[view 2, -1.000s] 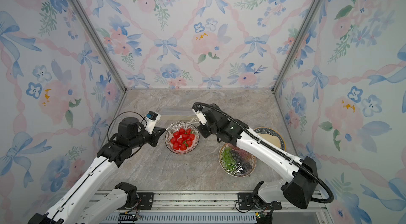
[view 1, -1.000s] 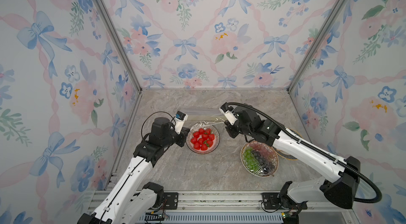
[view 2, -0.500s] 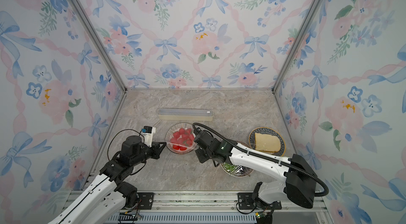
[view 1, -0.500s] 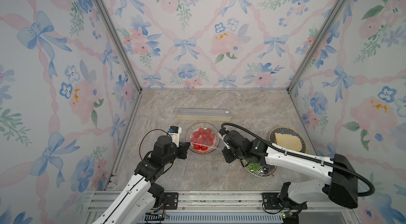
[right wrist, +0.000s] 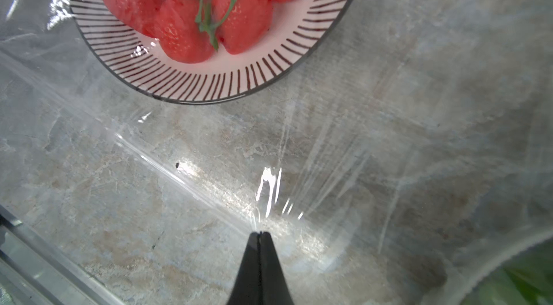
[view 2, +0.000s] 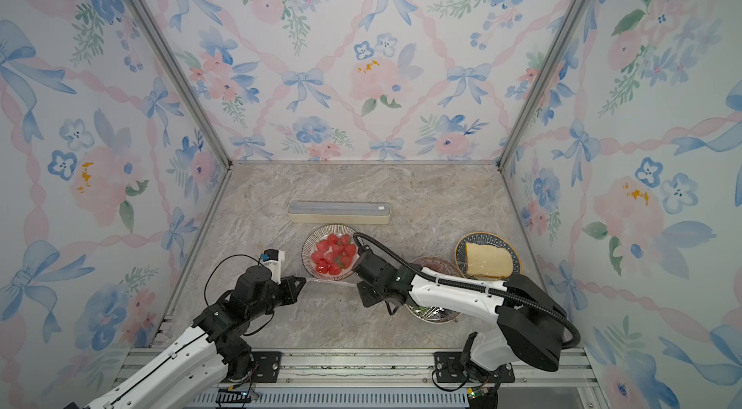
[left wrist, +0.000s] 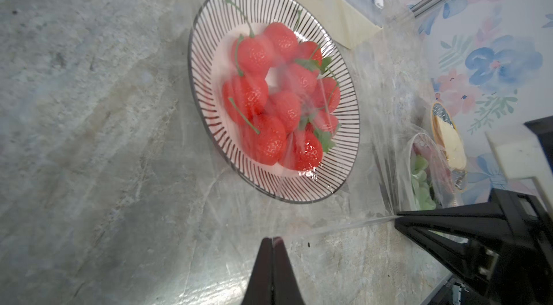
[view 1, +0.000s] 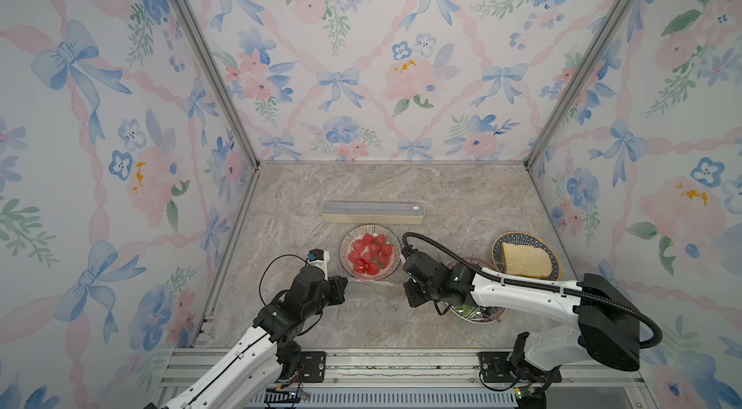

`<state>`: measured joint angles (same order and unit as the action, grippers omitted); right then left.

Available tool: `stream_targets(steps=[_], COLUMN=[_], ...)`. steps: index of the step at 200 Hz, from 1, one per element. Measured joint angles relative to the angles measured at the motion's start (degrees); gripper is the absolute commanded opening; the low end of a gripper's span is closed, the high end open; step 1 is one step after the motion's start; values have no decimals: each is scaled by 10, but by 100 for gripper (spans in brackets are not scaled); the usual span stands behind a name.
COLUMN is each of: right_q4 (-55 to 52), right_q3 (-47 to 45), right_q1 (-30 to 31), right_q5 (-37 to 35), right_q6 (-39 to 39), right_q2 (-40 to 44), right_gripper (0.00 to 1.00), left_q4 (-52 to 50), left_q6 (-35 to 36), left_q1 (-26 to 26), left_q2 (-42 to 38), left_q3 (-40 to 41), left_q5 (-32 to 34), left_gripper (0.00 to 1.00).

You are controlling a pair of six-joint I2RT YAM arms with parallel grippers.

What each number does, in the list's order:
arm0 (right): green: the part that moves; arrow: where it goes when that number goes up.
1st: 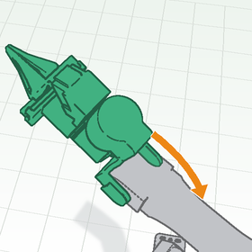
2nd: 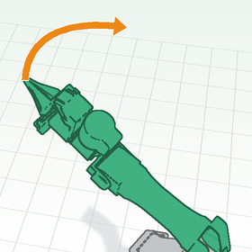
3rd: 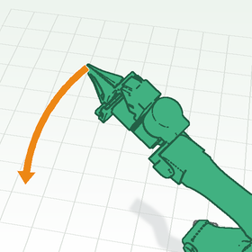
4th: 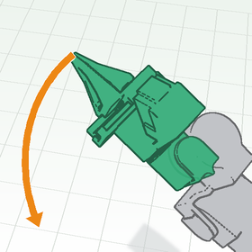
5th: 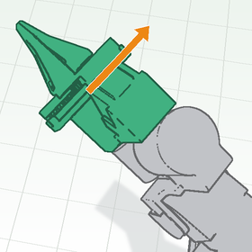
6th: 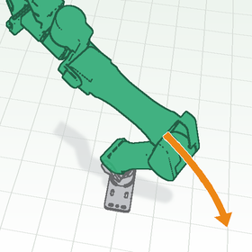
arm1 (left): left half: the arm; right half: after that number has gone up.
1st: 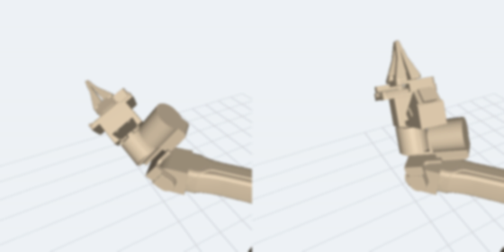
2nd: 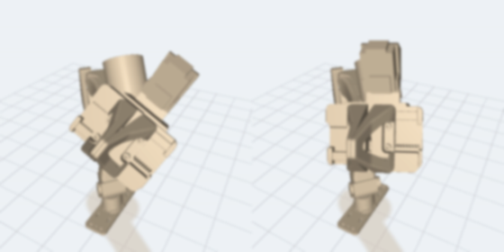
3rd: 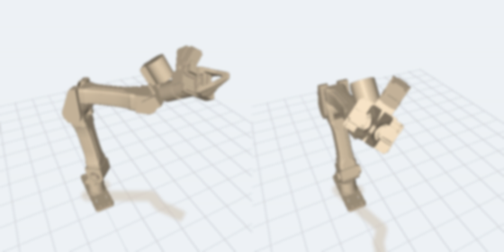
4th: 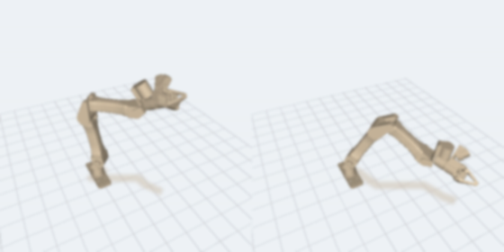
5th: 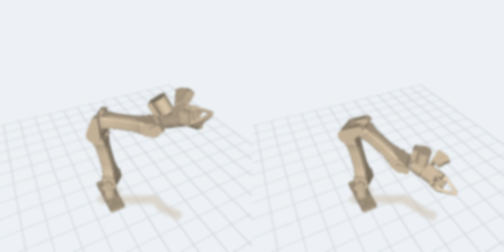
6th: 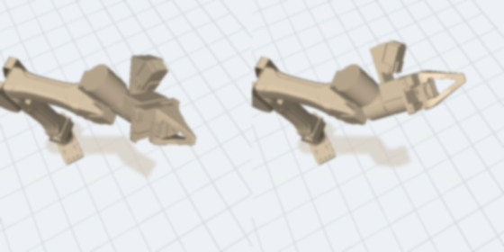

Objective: Wrap the plate with plastic wrap
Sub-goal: Cover the plate with plastic wrap.

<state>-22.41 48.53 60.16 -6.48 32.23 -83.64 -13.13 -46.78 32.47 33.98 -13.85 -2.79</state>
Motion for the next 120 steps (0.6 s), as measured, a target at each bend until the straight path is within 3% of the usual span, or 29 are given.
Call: stream_targets(steps=[48, 120], right_q4=[43, 116], right_q3=[-24, -24], right_q1=[-19, -76], right_q5=[18, 43], right_q6=[12, 13], right_q2=[-28, -85], right_gripper=[0, 0], left_q4=[27, 129], left_q6=[-7, 26], left_q1=[1, -7], left_q2=[38, 185], left_q3=[34, 26], left_q5=[11, 25], left_gripper=[0, 0])
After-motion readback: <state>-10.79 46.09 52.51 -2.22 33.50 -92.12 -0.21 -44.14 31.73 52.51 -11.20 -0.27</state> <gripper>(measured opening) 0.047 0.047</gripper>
